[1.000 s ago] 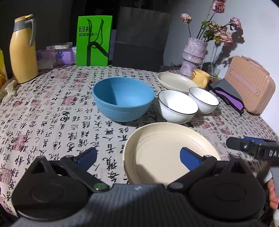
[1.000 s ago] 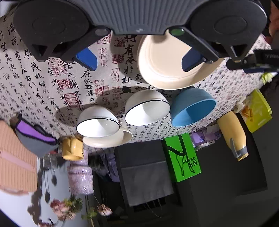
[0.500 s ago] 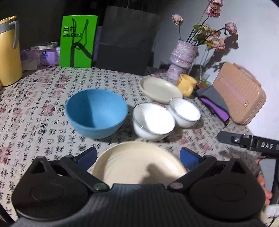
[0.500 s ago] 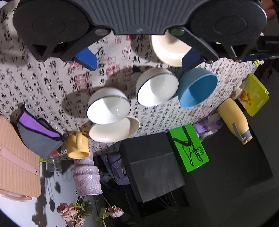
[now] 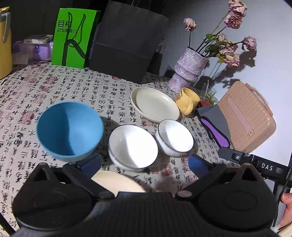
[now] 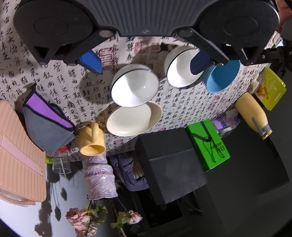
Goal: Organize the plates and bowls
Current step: 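Move both open tools toward the cream plate beside the yellow mug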
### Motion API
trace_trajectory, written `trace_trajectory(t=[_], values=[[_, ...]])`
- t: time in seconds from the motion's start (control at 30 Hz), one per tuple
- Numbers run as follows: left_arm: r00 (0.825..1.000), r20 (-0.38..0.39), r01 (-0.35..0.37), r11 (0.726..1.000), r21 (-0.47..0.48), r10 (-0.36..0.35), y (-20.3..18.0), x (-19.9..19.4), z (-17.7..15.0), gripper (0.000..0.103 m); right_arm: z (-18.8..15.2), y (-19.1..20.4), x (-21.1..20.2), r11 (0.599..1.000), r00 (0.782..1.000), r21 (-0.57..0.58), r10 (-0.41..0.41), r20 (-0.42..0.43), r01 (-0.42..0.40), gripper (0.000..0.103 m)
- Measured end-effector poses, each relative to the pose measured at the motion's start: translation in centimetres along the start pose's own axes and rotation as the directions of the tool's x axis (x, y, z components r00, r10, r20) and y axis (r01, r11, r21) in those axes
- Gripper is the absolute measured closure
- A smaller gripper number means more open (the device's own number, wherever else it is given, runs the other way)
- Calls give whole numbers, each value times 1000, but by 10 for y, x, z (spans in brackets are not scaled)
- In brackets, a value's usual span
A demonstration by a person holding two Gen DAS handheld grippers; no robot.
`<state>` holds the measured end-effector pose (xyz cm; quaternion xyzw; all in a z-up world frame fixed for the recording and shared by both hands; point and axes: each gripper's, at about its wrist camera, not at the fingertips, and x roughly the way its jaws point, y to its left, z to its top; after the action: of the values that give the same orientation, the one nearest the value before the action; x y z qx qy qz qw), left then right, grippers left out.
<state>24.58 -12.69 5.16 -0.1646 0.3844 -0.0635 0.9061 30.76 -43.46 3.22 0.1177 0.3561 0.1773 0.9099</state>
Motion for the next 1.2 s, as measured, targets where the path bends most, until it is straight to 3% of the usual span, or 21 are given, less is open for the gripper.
trace_trajectory(t=[0.33, 0.57, 0.97, 1.2], values=[[999, -14, -34, 999, -42, 34, -28, 31, 34, 0, 52, -26, 15, 999, 1000, 32, 18, 14, -19, 0], [997, -18, -74, 990, -124, 72, -31, 53, 61, 0, 78, -46, 39, 993, 998, 106, 60, 1, -60, 0], [983, -41, -186, 968, -166, 182, -41, 96, 106, 0, 113, -62, 94, 989, 998, 147, 43, -49, -35, 0], [975, -61, -221, 956, -191, 213, -42, 129, 127, 0, 128, -57, 131, 994, 997, 107, -8, -78, 16, 2]])
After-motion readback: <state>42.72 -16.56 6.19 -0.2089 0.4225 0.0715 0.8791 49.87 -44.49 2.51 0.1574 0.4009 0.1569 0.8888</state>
